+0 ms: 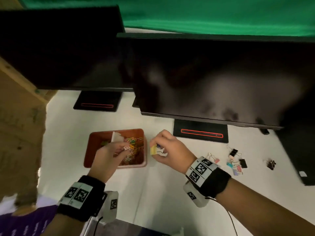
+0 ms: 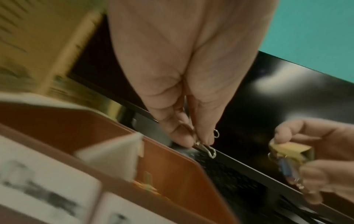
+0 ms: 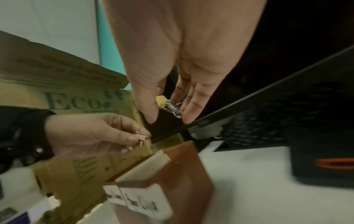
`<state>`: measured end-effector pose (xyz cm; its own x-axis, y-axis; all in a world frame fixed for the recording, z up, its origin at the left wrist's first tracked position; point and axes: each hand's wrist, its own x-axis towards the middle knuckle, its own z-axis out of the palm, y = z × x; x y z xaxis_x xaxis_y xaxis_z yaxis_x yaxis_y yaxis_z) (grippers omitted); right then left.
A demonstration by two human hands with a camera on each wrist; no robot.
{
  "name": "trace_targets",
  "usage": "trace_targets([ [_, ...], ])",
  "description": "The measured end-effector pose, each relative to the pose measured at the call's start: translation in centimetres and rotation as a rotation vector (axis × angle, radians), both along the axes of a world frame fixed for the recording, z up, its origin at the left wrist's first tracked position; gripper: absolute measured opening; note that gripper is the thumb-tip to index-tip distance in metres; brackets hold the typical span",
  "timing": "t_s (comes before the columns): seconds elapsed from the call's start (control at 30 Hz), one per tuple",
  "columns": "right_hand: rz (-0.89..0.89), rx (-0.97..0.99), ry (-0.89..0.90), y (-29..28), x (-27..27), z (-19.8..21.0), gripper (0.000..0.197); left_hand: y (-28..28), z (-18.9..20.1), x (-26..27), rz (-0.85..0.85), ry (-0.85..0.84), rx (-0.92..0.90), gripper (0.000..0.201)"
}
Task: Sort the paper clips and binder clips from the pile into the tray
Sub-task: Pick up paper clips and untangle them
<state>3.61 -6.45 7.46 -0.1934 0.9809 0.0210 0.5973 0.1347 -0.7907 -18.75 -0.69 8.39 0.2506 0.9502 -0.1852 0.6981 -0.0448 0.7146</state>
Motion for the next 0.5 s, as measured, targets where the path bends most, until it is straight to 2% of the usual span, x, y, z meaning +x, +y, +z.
trace_targets([
  [0.13,0.140,0.024,0.035,5.4,-9.1,1.6,0.029,2.2,0.9,-6.3,0.157,0.104,0.083,0.017],
  [0.27,0.119,-0.079,0.019,9.2,-15.6,0.2,0.030,3.9,0.2,-9.1,0.099,0.051,-0.073,0.025],
  [0.4,0.041,-0.186,0.003,9.6,-16.8,-1.3,0.045,4.3,-0.3,-9.7,0.043,0.036,-0.116,0.041],
  [0.5,0.015,-0.158,0.075,8.2,-14.5,-0.7,0.040,4.3,-0.6,-9.2,0.049,-0.016,-0.014,0.040],
])
